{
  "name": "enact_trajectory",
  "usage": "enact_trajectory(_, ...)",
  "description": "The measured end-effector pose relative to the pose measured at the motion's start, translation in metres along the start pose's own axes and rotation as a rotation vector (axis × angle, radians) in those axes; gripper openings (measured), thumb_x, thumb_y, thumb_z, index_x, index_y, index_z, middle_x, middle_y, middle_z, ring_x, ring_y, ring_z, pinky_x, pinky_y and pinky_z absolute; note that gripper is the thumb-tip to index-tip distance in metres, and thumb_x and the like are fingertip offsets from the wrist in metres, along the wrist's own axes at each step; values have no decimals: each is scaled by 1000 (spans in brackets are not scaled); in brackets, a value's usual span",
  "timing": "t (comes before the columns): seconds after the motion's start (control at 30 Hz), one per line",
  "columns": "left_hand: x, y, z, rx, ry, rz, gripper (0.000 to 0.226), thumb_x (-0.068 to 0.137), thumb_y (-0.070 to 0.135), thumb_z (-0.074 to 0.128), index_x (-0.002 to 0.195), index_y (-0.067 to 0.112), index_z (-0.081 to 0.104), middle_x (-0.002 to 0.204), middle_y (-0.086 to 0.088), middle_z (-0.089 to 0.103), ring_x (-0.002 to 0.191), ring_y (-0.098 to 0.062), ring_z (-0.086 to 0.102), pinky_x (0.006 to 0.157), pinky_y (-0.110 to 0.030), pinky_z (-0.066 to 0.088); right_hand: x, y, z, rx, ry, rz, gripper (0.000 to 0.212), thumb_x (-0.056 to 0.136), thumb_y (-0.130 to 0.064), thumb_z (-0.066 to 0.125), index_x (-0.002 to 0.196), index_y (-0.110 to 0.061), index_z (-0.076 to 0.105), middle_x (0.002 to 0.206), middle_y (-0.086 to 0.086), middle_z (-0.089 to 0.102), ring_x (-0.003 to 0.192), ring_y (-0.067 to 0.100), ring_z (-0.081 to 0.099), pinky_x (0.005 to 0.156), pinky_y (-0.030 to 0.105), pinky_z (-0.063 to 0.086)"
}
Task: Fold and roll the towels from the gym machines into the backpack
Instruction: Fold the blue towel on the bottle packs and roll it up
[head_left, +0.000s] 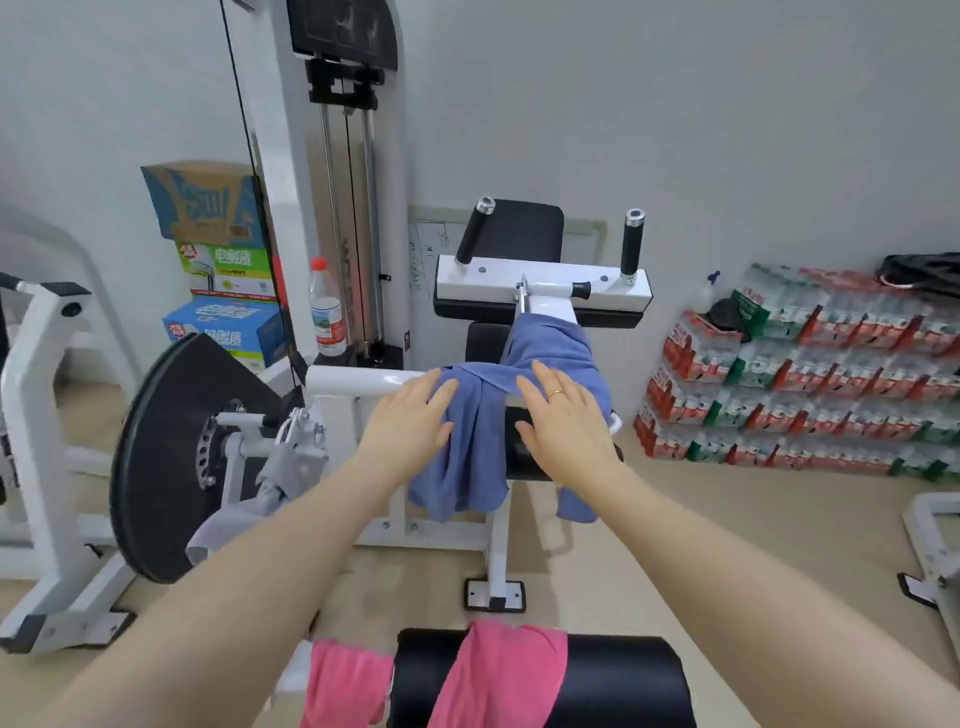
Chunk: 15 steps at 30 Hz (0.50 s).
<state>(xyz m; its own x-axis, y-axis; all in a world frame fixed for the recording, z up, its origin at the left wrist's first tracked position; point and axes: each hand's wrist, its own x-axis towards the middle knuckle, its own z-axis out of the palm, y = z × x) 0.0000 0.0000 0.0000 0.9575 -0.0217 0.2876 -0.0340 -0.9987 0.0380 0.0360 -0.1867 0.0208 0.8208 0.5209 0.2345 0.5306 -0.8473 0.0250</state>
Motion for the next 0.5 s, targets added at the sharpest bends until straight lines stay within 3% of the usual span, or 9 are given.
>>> enact_trajectory(0.2,63,-7,34,22,-10,-131,62,94,35,44,145,12,16,151,-7,22,137,-23,26,108,-34,24,71,25,29,-83,-27,-31,50,95,-27,40,140,-10,28,147,12,33,131,28,35,101,38,32)
enact_trajectory(0.33,76,-10,49,28,9,-193,48,93,38,45,133,12,36,133,-4,44,122,-21,42,99,-31,33,87,32,37,-177,-80,-37,40,93,-17,44,131,-10,36,129,10,49,115,27,47,85,33,38)
enact_trajectory(0.43,79,-12,52,-2,33,-196,45,92,38,47,128,13,41,127,-4,48,117,-21,45,94,-31,37,87,34,31,-182,-64,-47,29,91,-6,45,119,-9,42,118,10,52,105,26,52,73,31,37)
enact_trajectory(0.5,80,-14,53,5,45,-184,43,92,39,47,127,14,42,124,-3,49,115,-21,47,92,-31,38,87,37,22,-118,6,46,25,91,-4,42,116,-8,41,114,10,52,99,26,54,64,32,37)
